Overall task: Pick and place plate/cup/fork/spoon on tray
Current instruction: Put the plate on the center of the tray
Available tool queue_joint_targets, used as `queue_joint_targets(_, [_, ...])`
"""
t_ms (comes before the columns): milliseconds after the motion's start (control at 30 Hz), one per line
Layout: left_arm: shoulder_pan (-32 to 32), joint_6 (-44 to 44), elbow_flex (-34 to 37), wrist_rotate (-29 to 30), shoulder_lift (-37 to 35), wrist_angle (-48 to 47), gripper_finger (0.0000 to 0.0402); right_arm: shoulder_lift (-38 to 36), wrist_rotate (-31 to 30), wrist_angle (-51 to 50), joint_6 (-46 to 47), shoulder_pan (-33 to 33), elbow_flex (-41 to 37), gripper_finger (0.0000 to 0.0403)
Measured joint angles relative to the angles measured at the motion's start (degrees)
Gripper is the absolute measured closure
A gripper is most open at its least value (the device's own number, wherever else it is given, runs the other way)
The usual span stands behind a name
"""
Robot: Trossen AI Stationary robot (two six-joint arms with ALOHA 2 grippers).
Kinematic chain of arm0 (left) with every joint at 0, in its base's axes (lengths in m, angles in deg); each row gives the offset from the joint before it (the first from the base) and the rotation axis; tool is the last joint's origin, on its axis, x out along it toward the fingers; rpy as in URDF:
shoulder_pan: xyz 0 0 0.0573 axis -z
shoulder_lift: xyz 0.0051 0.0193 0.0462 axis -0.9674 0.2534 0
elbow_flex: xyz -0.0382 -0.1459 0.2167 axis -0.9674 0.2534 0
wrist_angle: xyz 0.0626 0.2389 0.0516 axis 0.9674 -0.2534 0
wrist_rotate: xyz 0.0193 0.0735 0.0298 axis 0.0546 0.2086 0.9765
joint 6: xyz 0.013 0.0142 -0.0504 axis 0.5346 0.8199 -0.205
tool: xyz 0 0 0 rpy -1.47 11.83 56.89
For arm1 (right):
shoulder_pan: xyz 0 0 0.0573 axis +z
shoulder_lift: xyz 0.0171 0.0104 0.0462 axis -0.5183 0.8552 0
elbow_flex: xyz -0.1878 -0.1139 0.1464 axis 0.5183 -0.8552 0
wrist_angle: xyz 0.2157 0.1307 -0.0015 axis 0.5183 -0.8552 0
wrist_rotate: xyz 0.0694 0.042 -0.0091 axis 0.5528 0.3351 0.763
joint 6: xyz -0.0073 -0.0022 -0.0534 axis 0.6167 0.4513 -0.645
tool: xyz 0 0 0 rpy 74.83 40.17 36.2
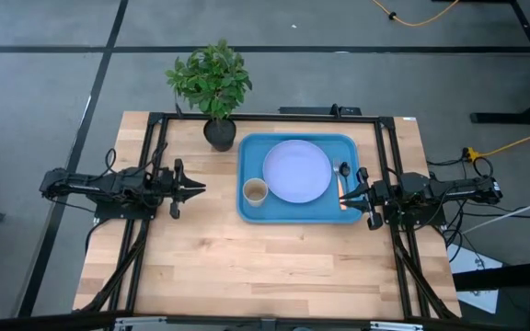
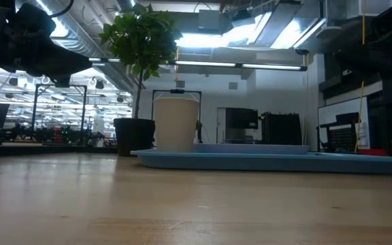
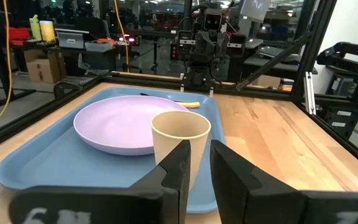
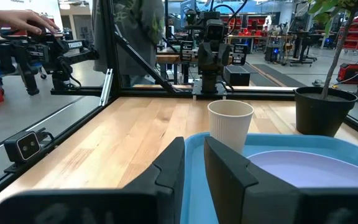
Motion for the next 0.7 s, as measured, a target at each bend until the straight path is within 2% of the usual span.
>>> queue_joint_targets(600, [0.0, 0.0, 0.01, 0.0, 0.0, 0.07, 0.0347, 0.01, -0.02, 0.16, 0.01, 0.0, 0.0, 0.0336])
queue_joint_targets(700, [0.0, 0.0, 0.0, 0.0, 0.0, 0.07, 0.0347, 0.01, -0.07, 2.3, 2.9, 0.0, 0.0, 0.0336])
